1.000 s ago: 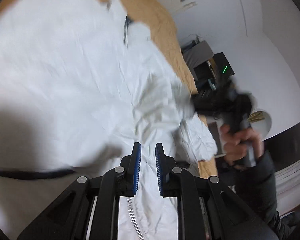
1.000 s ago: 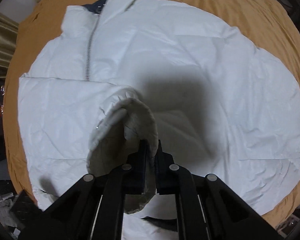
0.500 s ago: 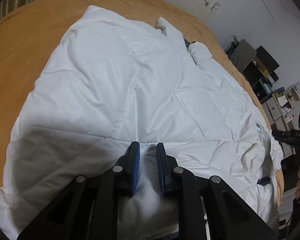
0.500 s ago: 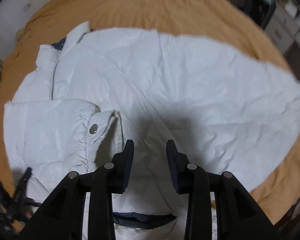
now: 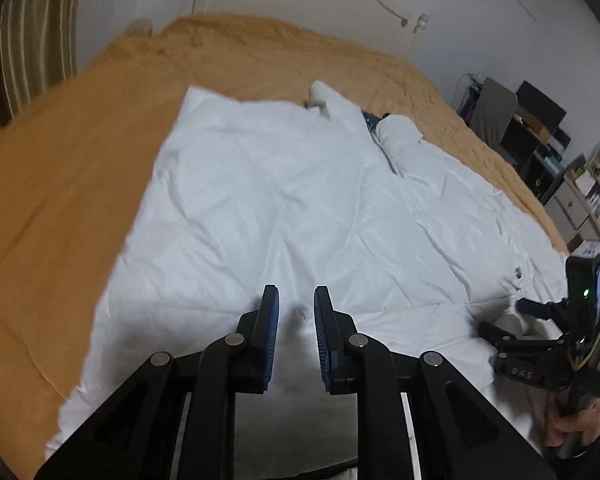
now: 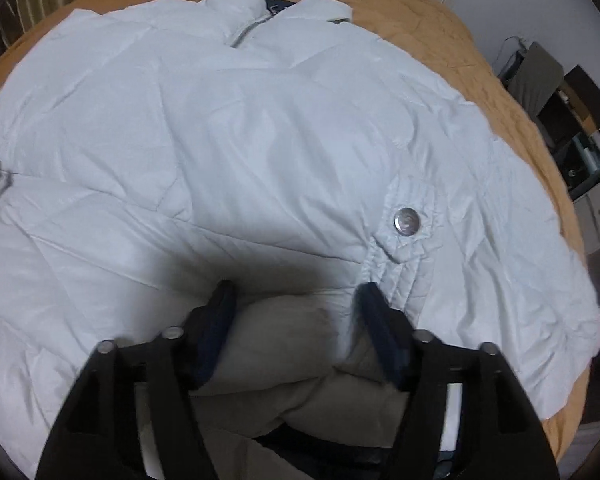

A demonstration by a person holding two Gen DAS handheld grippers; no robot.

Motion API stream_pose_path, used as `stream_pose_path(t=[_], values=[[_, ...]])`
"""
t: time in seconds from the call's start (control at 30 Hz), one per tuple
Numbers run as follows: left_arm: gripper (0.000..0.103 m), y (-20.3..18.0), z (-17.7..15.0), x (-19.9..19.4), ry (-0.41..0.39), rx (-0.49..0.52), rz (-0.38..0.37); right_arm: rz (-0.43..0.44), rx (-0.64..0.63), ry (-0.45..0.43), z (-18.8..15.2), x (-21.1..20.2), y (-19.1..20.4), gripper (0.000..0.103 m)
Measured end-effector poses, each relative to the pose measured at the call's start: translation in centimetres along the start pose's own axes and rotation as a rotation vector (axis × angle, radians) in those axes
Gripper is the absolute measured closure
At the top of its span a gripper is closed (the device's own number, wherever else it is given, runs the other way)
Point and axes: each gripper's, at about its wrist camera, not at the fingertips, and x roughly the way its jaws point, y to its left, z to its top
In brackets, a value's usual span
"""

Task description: Fold large clothes

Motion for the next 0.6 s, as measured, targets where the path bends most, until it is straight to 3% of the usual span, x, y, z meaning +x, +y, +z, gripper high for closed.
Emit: stream_pose_path(t=[0.07,0.1,0.17,0.3,0.4,0.5,0.6], values=[[0.023,-0.7,-0.6,3.2,0.132,0.081,0.052,0.056,0.059,0.001,0.4,0.2,-1.2,0.024],[0.023,-0.9,-1.3,4.5,0.164,0.114,0.064,0.101,0.095,-0.001,0.8,0.2,-2.0,0.024],[0.022,-1.3,-1.7,4.4,0.110,0.154,0.096,0.223,0.201,-0.031,0.8,-1.3,-5.5,0.025],[0.022,-1.4,-1.6,4.7,0.111,0.150,0.101,0.290,0.499,-0.105,-1.8,-4.5,-16.6,0.018],[0.021,-1.4,-1.5,4.8,0.106,0.143,0.095,0.272,0.766,-0.127,-7.2,-5.4,-25.9,0.005],[0.021,-1.3,-1.7,4.6,0.102,0.146,0.100,0.240,1.002,-0.105,-13.6,-5.0,-33.1,0.004],[0.021,-1.2,-1.8,4.4,0.101,0.146,0.100,0.273,1.189,-0.068,-19.1,-2.8,-36.6,0.004]])
